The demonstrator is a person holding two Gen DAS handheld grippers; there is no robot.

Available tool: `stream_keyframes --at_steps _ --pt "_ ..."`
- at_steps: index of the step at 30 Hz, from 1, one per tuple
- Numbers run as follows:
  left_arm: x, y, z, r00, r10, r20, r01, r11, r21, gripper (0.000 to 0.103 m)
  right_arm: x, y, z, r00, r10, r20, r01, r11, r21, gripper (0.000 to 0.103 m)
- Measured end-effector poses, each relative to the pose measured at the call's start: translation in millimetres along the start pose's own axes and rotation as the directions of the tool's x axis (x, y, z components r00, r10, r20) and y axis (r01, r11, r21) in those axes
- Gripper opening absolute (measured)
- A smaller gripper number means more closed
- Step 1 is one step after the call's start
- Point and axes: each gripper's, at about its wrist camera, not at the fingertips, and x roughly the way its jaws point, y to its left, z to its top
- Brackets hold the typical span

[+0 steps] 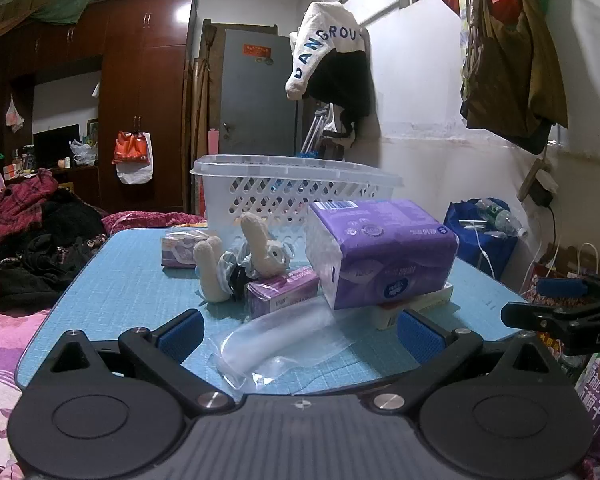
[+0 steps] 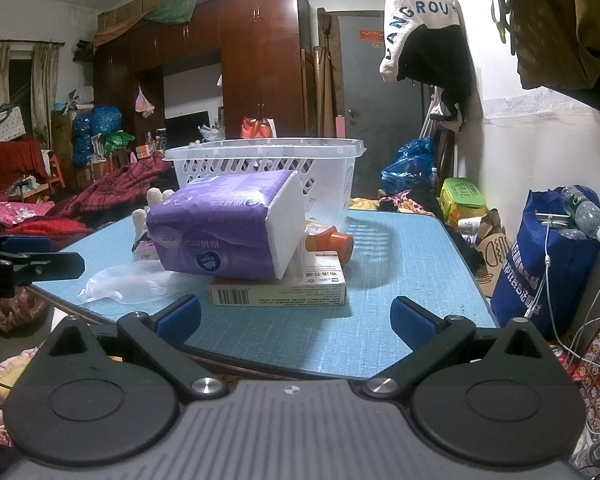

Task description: Organize objects

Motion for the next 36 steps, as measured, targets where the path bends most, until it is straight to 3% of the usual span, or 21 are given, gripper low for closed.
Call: stream_keyframes --at_steps 36 --pt "0.3 1.2 -0.6 1.0 0.009 0.006 -0.009 1.0 -0.005 0.103 0.7 -1.3 -1.0 1.0 -0.001 -0.003 0.001 1.0 -0.007 0.103"
